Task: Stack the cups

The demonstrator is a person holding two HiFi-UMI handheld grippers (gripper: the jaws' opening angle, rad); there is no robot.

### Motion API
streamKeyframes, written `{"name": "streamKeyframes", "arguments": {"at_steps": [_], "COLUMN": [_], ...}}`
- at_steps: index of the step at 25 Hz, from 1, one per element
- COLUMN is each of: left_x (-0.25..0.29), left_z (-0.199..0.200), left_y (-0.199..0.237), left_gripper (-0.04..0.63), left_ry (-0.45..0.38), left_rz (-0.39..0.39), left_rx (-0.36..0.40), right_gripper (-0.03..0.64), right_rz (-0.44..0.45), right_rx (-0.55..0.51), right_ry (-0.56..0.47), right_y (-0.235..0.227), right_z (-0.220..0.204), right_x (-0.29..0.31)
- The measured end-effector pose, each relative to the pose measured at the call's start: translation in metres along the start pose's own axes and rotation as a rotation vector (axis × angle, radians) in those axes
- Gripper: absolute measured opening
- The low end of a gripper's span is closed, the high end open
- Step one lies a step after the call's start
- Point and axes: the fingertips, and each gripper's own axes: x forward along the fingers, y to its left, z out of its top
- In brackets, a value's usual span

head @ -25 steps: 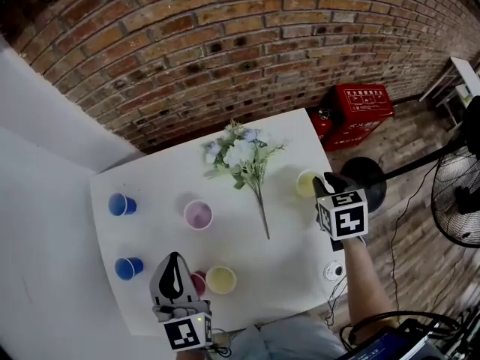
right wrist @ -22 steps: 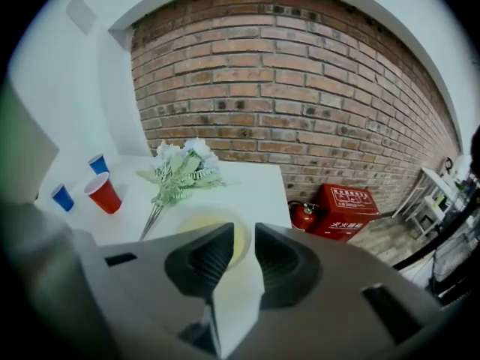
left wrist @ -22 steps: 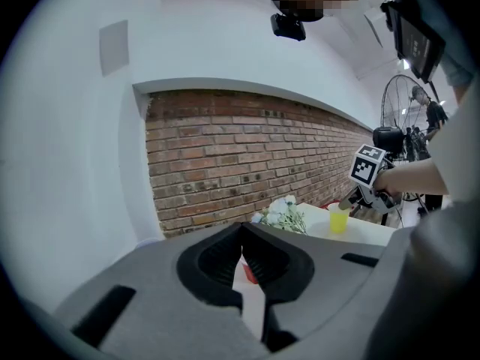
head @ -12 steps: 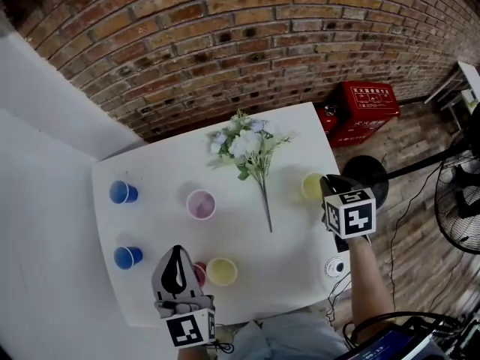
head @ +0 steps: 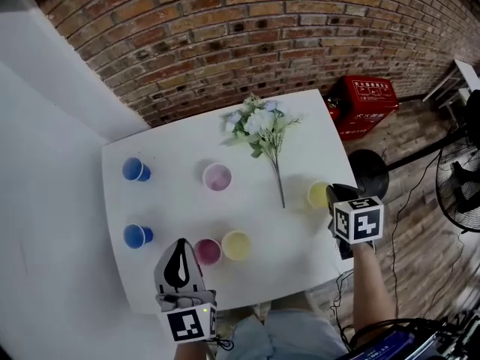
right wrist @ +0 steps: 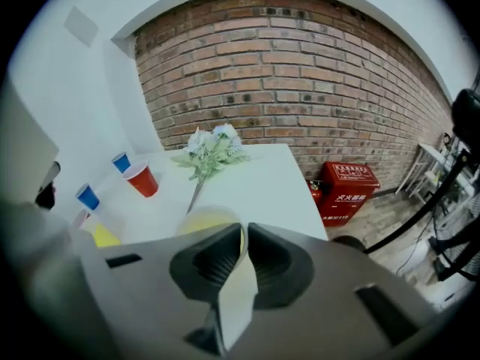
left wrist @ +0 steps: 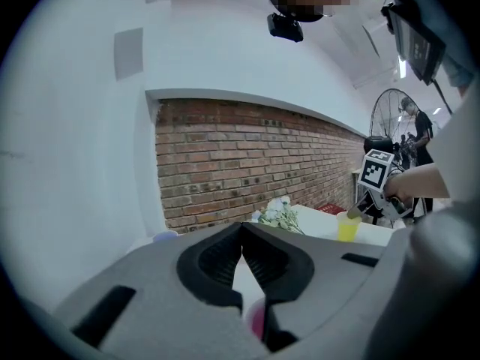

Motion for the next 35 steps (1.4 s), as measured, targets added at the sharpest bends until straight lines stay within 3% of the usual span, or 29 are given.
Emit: {"name": "streamKeyframes", "arguments": {"at_steps": [17,35], "left_x": [-0.055,-0.065], "left_z": [-0.022,-0.030], "left_y": [0.044,0.053], "left_gripper": [0.009,0.009], "left_ry": [0.002,-0.002], "left_rz": [0.014,0.017], "left_rx": [-0.008,-0.023], "right_gripper": [0.037,0.037], "right_rz": [0.183,0.198], "right_rx": [-0.033,-0.076], "right_ry": [0.021,0.036], "right_y": [0.138,0.161], "right_z": [-0.036,-0.045], "right_x": [-0.008,-0.010]}}
